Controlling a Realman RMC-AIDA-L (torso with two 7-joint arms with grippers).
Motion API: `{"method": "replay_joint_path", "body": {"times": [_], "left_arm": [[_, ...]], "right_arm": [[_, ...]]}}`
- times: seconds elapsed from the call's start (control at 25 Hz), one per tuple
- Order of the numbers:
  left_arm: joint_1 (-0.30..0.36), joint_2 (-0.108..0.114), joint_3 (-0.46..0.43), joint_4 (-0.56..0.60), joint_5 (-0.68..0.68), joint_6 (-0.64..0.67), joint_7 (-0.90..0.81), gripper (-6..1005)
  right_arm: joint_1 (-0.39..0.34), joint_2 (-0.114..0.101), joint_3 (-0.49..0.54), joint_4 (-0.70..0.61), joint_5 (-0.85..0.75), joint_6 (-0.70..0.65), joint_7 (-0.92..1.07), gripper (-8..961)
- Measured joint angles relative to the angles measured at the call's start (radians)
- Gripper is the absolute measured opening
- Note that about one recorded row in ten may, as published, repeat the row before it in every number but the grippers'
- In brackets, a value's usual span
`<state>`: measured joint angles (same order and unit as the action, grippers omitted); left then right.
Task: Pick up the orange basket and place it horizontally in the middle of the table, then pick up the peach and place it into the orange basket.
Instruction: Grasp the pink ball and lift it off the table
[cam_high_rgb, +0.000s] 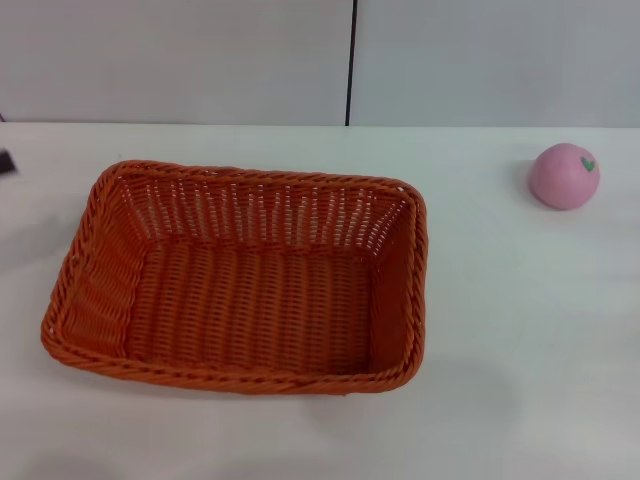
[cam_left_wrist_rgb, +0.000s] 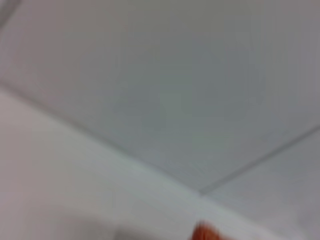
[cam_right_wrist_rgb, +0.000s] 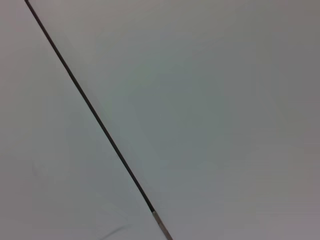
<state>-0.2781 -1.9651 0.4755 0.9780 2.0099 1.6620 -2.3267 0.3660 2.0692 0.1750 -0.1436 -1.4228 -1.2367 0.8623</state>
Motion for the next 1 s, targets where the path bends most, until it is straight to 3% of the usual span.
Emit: {"method": "replay_joint_path", "body": {"times": [0.16,0.2,0.24,0.28,0.32,0.36,0.4,0.44,0.48,0.56,0.68,0.88,1.0], "left_arm": [[-0.002,0.007,-0.074,-0.007,-0.053,-0.001,0.08,693],[-0.014,-0.018,-0.149,-0.076,-0.193,-0.027,0.269,693],[-0.018,-0.024,-0.157,-0.093,-0.216,-0.031,0.306,692],[-0.018,-0.024,-0.157,-0.093,-0.216,-0.031,0.306,692],[-0.018,-0.024,-0.157,-0.093,-0.216,-0.031,0.306,692],[-0.04,-0.052,-0.165,-0.18,-0.3,-0.042,0.491,691],[-0.04,-0.052,-0.165,-0.18,-0.3,-0.042,0.491,691],[-0.047,-0.066,-0.166,-0.21,-0.331,-0.045,0.561,691],[-0.047,-0.066,-0.166,-0.21,-0.331,-0.045,0.561,690],[-0.072,-0.098,-0.15,-0.351,-0.434,-0.029,0.768,690],[-0.109,-0.095,-0.144,-0.563,-0.497,0.002,0.997,688],[-0.116,-0.097,-0.145,-0.609,-0.498,0.012,1.066,687],[-0.116,-0.097,-0.153,-0.666,-0.501,0.034,1.135,686]], "right_arm": [[-0.004,-0.002,-0.032,-0.019,-0.016,-0.015,0.014,519],[-0.005,-0.003,-0.051,-0.03,-0.023,-0.022,0.028,520],[-0.012,-0.005,-0.144,-0.097,-0.059,-0.049,0.115,521],[-0.012,-0.005,-0.144,-0.097,-0.059,-0.049,0.115,522],[-0.019,-0.008,-0.231,-0.181,-0.104,-0.073,0.232,523],[-0.022,-0.012,-0.266,-0.219,-0.127,-0.086,0.297,524],[-0.022,-0.012,-0.266,-0.219,-0.127,-0.086,0.297,525],[-0.028,-0.028,-0.34,-0.313,-0.191,-0.125,0.459,527],[-0.028,-0.028,-0.34,-0.313,-0.191,-0.125,0.459,528],[-0.031,-0.055,-0.403,-0.421,-0.276,-0.188,0.64,530],[-0.019,-0.098,-0.439,-0.61,-0.444,-0.321,0.912,533],[0.013,-0.115,-0.447,-0.804,-0.566,-0.392,1.07,538],[0.074,-0.144,-0.451,-0.861,-0.674,-0.474,1.133,541]]}}
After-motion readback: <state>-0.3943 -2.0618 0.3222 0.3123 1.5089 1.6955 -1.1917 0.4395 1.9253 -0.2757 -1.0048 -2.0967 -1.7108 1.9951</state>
